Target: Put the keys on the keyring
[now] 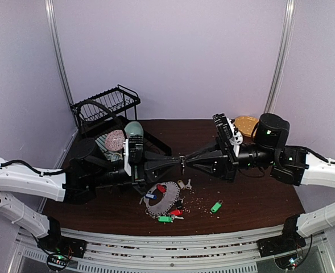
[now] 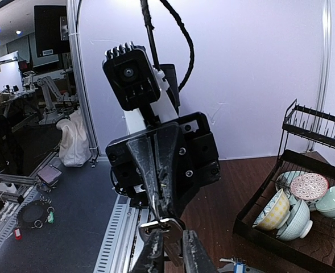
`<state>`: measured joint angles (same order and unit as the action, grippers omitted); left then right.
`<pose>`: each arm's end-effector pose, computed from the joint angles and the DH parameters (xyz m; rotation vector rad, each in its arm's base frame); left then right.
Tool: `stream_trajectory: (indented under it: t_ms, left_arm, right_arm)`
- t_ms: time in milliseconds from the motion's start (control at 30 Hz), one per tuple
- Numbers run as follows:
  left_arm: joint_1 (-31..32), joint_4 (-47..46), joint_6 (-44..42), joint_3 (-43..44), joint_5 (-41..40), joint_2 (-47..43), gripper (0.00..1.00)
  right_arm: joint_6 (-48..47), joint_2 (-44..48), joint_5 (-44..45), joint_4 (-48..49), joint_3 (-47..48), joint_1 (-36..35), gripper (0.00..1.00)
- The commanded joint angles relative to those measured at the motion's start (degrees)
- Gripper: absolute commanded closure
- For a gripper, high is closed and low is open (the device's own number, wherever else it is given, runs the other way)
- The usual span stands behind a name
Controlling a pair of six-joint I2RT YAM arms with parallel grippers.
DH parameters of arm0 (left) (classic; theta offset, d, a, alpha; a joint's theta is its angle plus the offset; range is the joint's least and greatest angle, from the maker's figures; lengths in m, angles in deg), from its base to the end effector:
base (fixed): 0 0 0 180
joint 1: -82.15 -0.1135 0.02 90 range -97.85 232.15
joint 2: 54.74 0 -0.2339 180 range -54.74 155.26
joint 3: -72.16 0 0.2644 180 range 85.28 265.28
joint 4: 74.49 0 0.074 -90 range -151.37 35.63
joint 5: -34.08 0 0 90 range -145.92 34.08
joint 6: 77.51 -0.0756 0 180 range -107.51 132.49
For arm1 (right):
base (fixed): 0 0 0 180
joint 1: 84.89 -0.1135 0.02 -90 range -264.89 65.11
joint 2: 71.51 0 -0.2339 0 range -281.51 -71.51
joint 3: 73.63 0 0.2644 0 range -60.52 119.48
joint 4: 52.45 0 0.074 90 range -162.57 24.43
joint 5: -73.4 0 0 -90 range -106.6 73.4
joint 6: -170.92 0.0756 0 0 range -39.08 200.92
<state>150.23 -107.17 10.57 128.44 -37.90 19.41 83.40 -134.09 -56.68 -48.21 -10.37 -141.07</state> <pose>0.1085 -0.3323 0.2947 1.0353 0.9778 -1.1741 0.1310 0.2830 0.3356 -1.2440 1.0995 1.3142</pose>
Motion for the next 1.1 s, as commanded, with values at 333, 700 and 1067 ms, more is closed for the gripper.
stream_trajectory:
  t_ms: [333, 700, 1067]
  left_arm:
    - [0.8, -0.6, -2.0, 0.1, 0.2, -0.8, 1.0]
    - [1.1, 0.0, -2.2, 0.8, 0.2, -0.2, 1.0]
    - [1.3, 0.4, -2.2, 1.0, 0.5, 0.2, 1.0]
  right_arm:
    - [-2.1, 0.1, -2.9, -2.0, 2.8, -0.2, 0.71]
    - [-0.9, -1.4, -5.2, -1.0, 3.5, -0.3, 0.85]
    - [0.2, -1.1, -6.0, 0.2, 3.2, -0.3, 1.0]
